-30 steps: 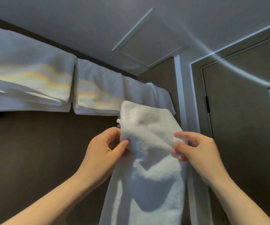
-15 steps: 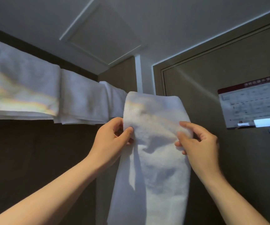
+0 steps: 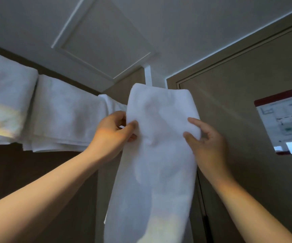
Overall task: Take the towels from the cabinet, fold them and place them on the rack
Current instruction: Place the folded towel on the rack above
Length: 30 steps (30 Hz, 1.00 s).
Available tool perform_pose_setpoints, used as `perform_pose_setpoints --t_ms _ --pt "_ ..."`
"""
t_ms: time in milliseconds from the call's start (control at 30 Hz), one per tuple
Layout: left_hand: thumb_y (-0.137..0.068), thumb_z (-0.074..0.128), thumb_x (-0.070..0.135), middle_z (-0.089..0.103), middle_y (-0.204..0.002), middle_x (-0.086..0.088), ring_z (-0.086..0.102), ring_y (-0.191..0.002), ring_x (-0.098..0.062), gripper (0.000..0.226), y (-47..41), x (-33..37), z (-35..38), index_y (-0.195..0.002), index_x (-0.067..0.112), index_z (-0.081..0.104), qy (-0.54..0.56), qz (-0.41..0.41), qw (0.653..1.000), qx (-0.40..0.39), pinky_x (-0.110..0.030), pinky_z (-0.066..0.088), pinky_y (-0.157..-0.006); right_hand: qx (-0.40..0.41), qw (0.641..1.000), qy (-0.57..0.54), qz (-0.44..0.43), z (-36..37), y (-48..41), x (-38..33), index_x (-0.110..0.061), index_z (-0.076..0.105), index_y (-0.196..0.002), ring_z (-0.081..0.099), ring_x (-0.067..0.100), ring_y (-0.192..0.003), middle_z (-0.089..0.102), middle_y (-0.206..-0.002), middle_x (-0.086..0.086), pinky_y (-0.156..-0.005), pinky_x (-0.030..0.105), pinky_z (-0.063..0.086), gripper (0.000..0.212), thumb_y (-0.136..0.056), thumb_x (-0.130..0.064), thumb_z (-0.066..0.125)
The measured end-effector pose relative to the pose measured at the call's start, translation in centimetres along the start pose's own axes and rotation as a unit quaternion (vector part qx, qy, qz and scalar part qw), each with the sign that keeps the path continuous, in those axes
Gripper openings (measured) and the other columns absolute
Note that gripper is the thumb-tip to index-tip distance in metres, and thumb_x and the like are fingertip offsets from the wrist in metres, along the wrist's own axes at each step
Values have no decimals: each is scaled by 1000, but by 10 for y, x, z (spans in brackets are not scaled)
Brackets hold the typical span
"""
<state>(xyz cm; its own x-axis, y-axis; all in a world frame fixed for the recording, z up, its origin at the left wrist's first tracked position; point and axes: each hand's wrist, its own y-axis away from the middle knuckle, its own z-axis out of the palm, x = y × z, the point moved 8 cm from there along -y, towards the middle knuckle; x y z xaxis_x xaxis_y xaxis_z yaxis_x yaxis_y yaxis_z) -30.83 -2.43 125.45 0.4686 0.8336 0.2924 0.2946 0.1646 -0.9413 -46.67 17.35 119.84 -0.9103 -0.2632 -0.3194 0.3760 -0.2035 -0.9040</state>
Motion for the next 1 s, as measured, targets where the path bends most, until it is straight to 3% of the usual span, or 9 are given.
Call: perform_pose_setpoints --t_ms 67,167,267,367,467,533,600,900,1000 --pt "-91 64 22 72 -69 0 72 -65 -15 13 -14 -4 -7 -81 15 65 -22 13 999 22 -36 61 -70 -4 999 10 -39 14 -15 4 -30 66 -125 63 4 -108 66 -122 -11 -98 36 53 45 -84 -15 75" --pt "-89 66 23 69 -60 -2 68 -56 -13 21 -35 -4 -20 -77 6 65 -76 41 994 72 -28 59 -61 -18 995 18 -94 38 -37 12 -27 62 -131 60 -2 -100 64 -124 -10 -95 27 50 51 -83 -17 76" --pt "-88 68 28 66 -55 5 59 -49 -2 21 -53 -1 -29 -77 11 68 -157 63 979 110 -19 50 -53 -46 994 -1 -101 67 -59 26 -26 59 -134 56 5 -117 57 -126 -14 -100 22 45 53 -84 -22 76" --pt "-87 68 33 65 -60 5 57 -54 -7 23 -70 3 -32 -74 14 69 -239 74 959 135 -28 48 -60 -70 992 -34 -98 92 -83 42 -28 58 -135 52 -2 -111 60 -124 -13 -87 3 37 52 -86 -27 74" --pt "-86 68 34 63 -63 2 56 -58 -12 26 -85 5 -36 -75 11 69 -263 70 948 167 -27 46 -59 -89 988 -73 -99 114 -104 54 -31 57 -136 55 0 -98 57 -103 -22 -80 7 39 52 -86 -30 73" --pt "-86 67 39 63 -64 6 56 -59 -10 28 -96 7 -38 -75 13 67 -286 62 938 185 -24 44 -56 -100 982 -128 -95 128 -118 61 -27 55 -139 53 7 -118 57 -125 -16 -99 19 42 54 -87 -26 72" --pt "-86 66 42 63 -65 7 58 -62 -9 27 -109 9 -38 -75 17 66 -311 56 928 198 -24 45 -57 -110 976 -157 -99 144 -135 64 -24 53 -141 47 8 -130 52 -142 -9 -107 22 37 55 -89 -24 70" --pt "-90 62 35 68 -78 -10 63 -67 -21 32 -164 10 -38 -87 4 69 -355 54 903 237 -36 55 -65 -109 974 -162 -114 201 -193 68 -19 52 -141 47 16 -132 52 -145 1 -101 17 32 52 -91 -25 68" --pt "-90 61 33 60 -65 -7 55 -59 -19 35 -174 -1 -47 -81 0 67 -366 40 894 257 -30 47 -51 -123 972 -167 -106 221 -202 69 -18 53 -141 46 17 -134 50 -147 2 -100 15 30 52 -91 -24 68"
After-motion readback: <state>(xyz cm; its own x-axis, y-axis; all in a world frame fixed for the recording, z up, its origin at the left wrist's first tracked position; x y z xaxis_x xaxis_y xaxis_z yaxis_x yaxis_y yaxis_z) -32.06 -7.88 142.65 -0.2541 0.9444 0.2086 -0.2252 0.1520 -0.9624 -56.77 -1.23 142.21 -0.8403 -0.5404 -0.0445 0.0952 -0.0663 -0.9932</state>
